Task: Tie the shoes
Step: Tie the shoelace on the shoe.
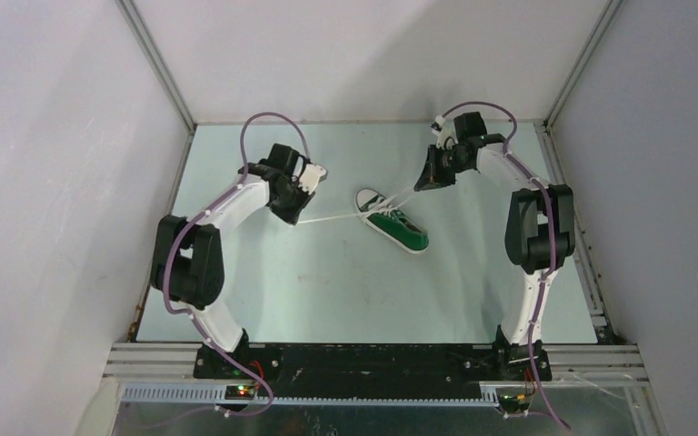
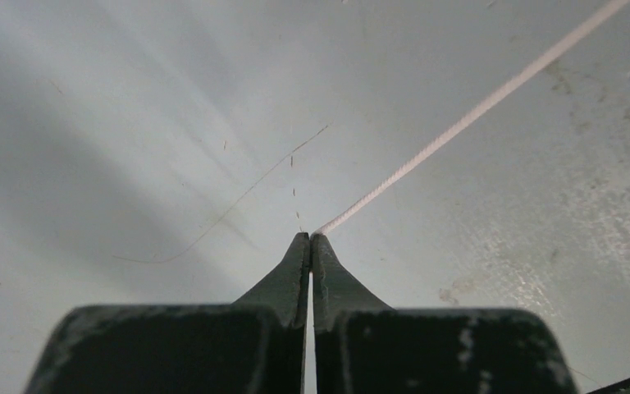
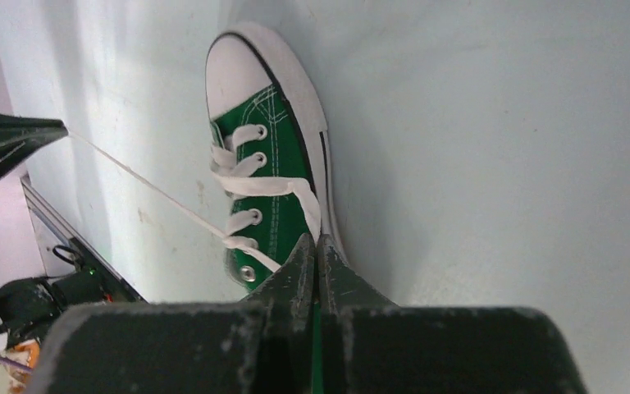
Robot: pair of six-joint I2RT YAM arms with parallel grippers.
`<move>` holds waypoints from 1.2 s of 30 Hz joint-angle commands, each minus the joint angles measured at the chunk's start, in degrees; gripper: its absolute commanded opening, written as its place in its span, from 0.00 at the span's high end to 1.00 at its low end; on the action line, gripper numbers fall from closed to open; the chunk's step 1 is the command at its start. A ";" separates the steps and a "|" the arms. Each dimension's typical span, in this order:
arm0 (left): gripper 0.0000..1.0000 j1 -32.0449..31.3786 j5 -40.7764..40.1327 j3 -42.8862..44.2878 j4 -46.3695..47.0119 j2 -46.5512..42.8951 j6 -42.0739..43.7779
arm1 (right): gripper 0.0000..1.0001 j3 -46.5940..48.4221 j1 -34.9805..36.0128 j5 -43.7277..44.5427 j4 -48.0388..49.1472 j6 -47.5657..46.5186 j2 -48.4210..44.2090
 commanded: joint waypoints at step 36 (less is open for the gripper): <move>0.79 0.60 14.76 10.64 7.10 -0.11 -15.75 | 0.78 -3.57 -3.70 17.11 5.77 -3.38 -8.26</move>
